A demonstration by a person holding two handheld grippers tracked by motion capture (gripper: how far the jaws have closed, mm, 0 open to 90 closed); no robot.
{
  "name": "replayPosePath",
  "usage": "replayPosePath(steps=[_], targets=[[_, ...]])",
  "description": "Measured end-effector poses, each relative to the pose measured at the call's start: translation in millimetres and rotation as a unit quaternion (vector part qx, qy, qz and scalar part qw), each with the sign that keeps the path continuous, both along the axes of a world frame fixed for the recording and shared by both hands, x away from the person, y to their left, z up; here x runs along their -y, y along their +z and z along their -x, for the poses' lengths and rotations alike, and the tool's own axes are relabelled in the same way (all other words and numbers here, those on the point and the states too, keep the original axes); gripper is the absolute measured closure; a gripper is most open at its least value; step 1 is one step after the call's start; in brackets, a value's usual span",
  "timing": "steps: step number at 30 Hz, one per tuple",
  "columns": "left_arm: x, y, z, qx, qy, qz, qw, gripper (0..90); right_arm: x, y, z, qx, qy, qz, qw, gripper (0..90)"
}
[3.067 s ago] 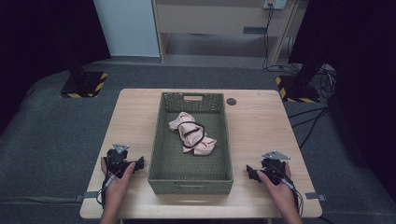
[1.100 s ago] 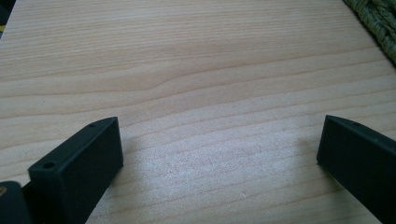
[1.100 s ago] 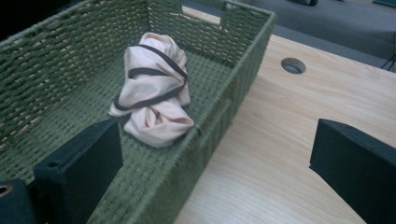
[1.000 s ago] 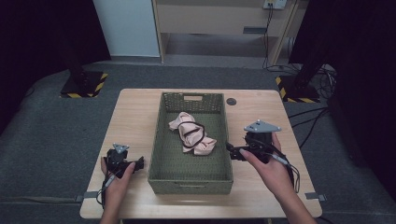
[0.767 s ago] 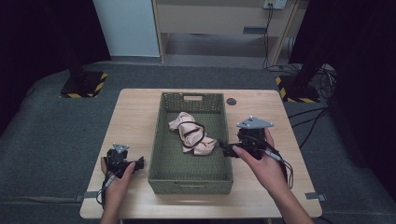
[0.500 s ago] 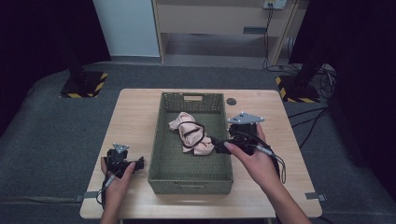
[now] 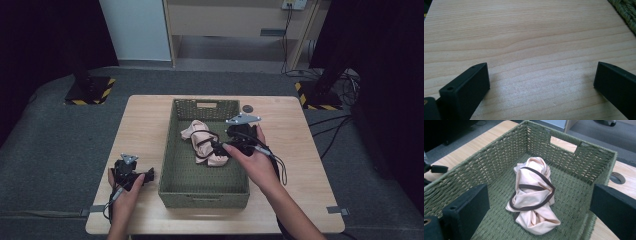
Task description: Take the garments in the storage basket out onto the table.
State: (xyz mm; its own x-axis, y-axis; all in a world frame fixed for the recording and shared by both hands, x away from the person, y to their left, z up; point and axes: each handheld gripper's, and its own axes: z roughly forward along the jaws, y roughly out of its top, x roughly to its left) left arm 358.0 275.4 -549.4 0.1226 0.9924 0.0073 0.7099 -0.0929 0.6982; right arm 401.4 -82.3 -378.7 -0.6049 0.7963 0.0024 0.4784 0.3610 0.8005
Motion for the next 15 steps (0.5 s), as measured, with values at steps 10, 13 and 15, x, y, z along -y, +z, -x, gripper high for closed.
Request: replayPosePath(steps=[10,13,15], targets=[[0.0,0.0,0.0,0.000,0.000,0.000,1.0000,0.0,-14.9,-13.6,-13.5,-0.008,0.003,0.000,1.0000,2.6],[0.0,0.0,0.0,0.000,0.000,0.000,1.0000,0.0,-18.2,-17.1,-17.0,-0.011,0.004,-0.002,0.9999,2.5],[0.0,0.0,0.0,0.000,0.000,0.000,1.0000,0.0,-21.2,-20.6,-20.4,-0.014,0.004,0.000,0.9999,2.5]])
